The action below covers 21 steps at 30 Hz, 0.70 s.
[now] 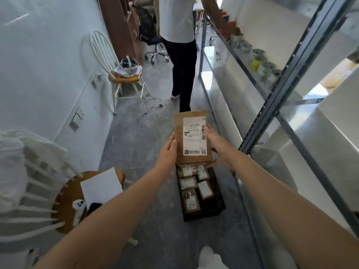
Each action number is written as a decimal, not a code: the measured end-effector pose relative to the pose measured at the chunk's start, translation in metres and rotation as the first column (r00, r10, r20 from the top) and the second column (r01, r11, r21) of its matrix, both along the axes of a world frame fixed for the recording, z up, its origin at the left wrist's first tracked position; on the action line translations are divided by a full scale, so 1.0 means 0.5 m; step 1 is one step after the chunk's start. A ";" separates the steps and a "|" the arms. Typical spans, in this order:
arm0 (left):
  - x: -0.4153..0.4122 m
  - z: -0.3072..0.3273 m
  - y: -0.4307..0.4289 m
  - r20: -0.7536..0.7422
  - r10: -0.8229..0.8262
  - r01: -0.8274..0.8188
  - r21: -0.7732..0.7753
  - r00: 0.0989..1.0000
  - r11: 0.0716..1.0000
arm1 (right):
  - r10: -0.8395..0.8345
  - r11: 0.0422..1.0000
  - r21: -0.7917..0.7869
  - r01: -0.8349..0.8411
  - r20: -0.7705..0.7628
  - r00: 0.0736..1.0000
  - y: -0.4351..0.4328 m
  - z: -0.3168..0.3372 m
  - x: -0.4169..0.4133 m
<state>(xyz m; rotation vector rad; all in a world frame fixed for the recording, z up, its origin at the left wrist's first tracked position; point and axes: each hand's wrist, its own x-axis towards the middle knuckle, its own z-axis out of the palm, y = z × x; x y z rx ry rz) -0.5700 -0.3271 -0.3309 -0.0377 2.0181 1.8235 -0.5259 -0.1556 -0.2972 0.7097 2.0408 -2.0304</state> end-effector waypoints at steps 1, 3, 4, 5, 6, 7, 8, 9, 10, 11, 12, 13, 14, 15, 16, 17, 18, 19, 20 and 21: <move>-0.006 0.003 0.014 0.004 0.000 0.000 -0.005 1.000 1.000 | -0.012 1.000 -0.011 0.012 -0.011 1.000 0.015 0.002 -0.006; -0.014 0.009 0.042 0.026 -0.007 0.008 -0.007 1.000 1.000 | -0.016 0.999 -0.028 0.015 -0.033 0.999 0.044 -0.003 -0.015; -0.017 0.012 0.057 0.039 -0.007 0.007 -0.003 0.999 1.000 | -0.009 0.999 -0.038 0.008 -0.046 0.999 0.059 -0.007 -0.019; -0.020 0.014 0.073 0.051 0.000 0.000 0.003 0.999 1.000 | -0.002 0.999 -0.050 -0.001 -0.058 0.998 0.073 -0.011 -0.023; -0.024 0.016 0.087 0.062 0.010 -0.010 0.012 0.998 1.000 | 0.008 0.998 -0.056 -0.012 -0.068 0.998 0.089 -0.016 -0.028; -0.027 0.016 0.102 0.072 0.015 -0.016 0.019 0.997 1.000 | 0.018 0.998 -0.060 -0.022 -0.073 0.997 0.104 -0.020 -0.033; -0.029 0.015 0.115 0.081 0.017 -0.019 0.024 0.997 1.000 | 0.027 0.997 -0.067 -0.031 -0.069 0.997 0.119 -0.024 -0.037; -0.031 0.015 0.128 0.088 0.020 -0.022 0.025 0.996 0.999 | 0.033 0.996 -0.076 -0.037 -0.059 0.998 0.132 -0.027 -0.042; -0.032 0.014 0.139 0.092 0.022 -0.025 0.024 0.995 0.999 | 0.038 0.996 -0.080 -0.042 -0.053 0.998 0.145 -0.032 -0.045; -0.034 0.011 0.149 0.093 0.024 -0.026 0.020 0.995 0.999 | 0.047 0.996 -0.077 -0.051 -0.052 0.998 0.157 -0.036 -0.048; -0.035 0.006 0.158 0.093 0.027 -0.029 0.016 0.995 0.999 | 0.059 0.996 -0.069 -0.063 -0.050 0.997 0.166 -0.042 -0.050; -0.035 -0.001 0.165 0.095 0.032 -0.034 0.014 0.995 0.999 | 0.077 0.995 -0.055 -0.079 -0.045 0.996 0.176 -0.047 -0.053; -0.035 -0.009 0.169 0.101 0.041 -0.042 0.013 0.994 0.999 | 0.098 0.994 -0.034 -0.099 -0.035 0.995 0.184 -0.054 -0.056; -0.034 -0.016 0.172 0.112 0.049 -0.050 0.011 0.993 0.999 | 0.118 0.993 -0.018 -0.118 -0.016 0.993 0.191 -0.059 -0.059; -0.033 -0.022 0.171 0.126 0.055 -0.057 0.010 0.990 0.998 | 0.131 0.991 -0.015 -0.131 0.016 0.991 0.195 -0.064 -0.063; -0.032 -0.027 0.168 0.142 0.061 -0.063 0.009 0.988 0.998 | 0.139 0.990 -0.029 -0.137 0.051 0.989 0.196 -0.067 -0.065; -0.034 -0.030 0.164 0.158 0.069 -0.071 0.010 0.985 0.997 | 0.143 0.989 -0.055 -0.139 0.079 0.987 0.194 -0.071 -0.068; -0.039 -0.032 0.159 0.172 0.080 -0.083 0.011 0.982 0.996 | 0.150 0.987 -0.074 -0.144 0.091 0.984 0.189 -0.072 -0.072; -0.048 -0.033 0.155 0.184 0.093 -0.097 0.015 0.978 0.995 | 0.157 0.986 -0.074 -0.150 0.091 0.983 0.183 -0.073 -0.079; -0.059 -0.034 0.152 0.192 0.104 -0.110 0.019 0.976 0.994 | 0.153 0.987 -0.069 -0.148 0.083 0.985 0.178 -0.073 -0.088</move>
